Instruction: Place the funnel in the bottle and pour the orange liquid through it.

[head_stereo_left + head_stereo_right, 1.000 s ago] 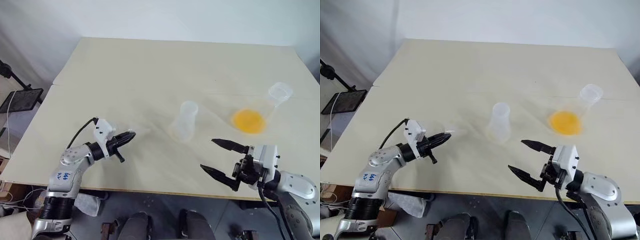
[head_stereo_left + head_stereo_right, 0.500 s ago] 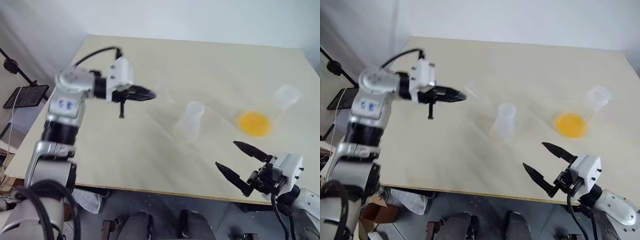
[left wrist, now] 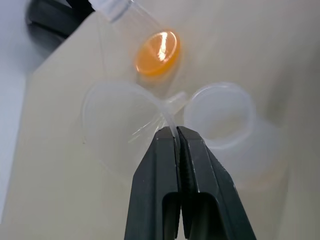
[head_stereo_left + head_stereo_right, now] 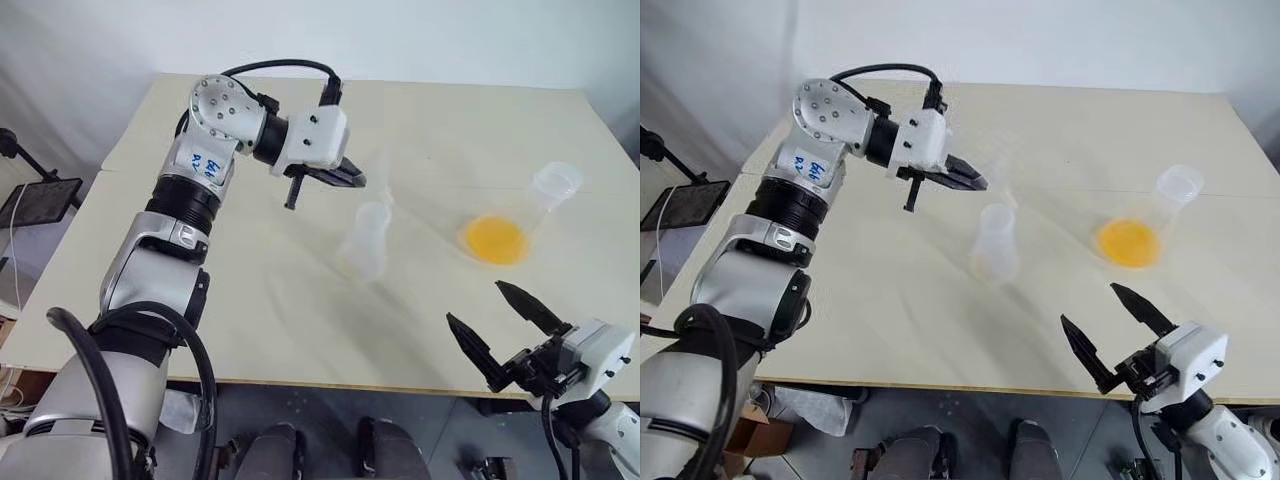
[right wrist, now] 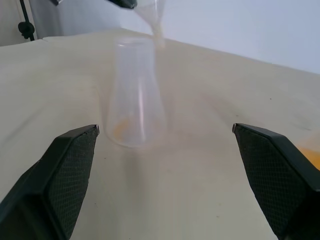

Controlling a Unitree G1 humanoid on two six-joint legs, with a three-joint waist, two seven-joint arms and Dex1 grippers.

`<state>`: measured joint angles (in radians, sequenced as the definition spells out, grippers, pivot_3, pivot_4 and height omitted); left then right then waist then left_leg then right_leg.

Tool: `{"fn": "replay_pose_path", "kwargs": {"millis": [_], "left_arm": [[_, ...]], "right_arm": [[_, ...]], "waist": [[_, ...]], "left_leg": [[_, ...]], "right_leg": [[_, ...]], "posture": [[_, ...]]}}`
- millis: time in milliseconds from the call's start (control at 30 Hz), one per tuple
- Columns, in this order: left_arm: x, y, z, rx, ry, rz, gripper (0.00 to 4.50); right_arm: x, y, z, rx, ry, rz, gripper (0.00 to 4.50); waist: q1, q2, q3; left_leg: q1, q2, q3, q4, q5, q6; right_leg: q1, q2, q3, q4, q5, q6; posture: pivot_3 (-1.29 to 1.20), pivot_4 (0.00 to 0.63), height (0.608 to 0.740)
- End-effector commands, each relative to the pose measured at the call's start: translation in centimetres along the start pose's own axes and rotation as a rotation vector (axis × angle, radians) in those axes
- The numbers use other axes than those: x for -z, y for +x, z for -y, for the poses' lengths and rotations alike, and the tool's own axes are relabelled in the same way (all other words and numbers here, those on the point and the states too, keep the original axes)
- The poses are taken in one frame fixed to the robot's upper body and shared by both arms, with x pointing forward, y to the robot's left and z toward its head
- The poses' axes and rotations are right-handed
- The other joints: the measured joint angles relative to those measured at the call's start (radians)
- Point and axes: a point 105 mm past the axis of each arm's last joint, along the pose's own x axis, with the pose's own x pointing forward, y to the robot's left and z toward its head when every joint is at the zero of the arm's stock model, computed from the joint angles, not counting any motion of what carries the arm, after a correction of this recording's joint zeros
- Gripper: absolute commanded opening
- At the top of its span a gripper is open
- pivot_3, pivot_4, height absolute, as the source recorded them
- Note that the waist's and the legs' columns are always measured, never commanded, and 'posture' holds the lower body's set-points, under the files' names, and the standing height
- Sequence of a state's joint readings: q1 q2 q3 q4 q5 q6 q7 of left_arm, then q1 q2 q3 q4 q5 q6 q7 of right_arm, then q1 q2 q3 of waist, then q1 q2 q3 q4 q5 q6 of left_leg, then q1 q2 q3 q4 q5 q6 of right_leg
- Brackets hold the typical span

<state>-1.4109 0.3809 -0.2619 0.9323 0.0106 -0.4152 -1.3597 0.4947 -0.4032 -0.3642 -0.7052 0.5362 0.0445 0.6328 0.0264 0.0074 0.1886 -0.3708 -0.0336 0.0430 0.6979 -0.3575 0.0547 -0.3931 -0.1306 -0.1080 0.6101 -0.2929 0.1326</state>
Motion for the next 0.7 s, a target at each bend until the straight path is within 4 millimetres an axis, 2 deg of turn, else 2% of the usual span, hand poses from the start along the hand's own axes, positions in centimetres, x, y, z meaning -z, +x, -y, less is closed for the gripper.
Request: {"fn": "replay_pose_path", "kwargs": {"millis": [33, 400, 567, 700], "left_arm": [[-1.4, -0.2, -0.9, 0.014, 0.086, -0.004, 0.03], [-2.5, -1.1, -2.9, -0.101, 0.115, 0.024, 0.03], [-2.3, -2.5, -2.2, -0.028, 0.107, 0.006, 0.03], [-1.6, -2.4, -1.3, 0.031, 0.104, -0.03, 0.03]], "right_arm": [[-1.3, -0.3, 0.0, 0.019, -0.044, 0.043, 4.5], [-1.1, 0.0, 0.3, 0.019, -0.046, 0.05, 4.5], [-1.1, 0.4, 0.3, 0.004, -0.044, 0.052, 4.5], [-1.2, 0.5, 0.4, 0.001, -0.04, 0.058, 4.5]], "waist": [[0.001, 0.0, 0.0], [0.001, -0.001, 0.0], [0.0, -0.001, 0.0], [0.001, -0.001, 0.0]], "left_leg": [[0.0, 0.0, 0.0, 0.0, 0.0, 0.0], [0.0, 0.0, -0.001, 0.001, 0.0, 0.001], [0.0, -0.001, -0.001, 0.0, 0.0, 0.001], [0.0, -0.001, -0.001, 0.001, 0.0, 0.001]], "right_leg": [[0.0, 0.0, 0.0, 0.0, 0.0, 0.0], [0.0, -0.001, 0.0, 0.001, 0.0, 0.0], [0.0, -0.001, 0.0, 0.0, 0.0, 0.0], [0.0, -0.001, 0.0, 0.001, 0.0, 0.0]], "posture": [[0.0, 0.15, 0.74], [0.0, 0.15, 0.74], [0.0, 0.15, 0.74], [0.0, 0.15, 0.74]]}}
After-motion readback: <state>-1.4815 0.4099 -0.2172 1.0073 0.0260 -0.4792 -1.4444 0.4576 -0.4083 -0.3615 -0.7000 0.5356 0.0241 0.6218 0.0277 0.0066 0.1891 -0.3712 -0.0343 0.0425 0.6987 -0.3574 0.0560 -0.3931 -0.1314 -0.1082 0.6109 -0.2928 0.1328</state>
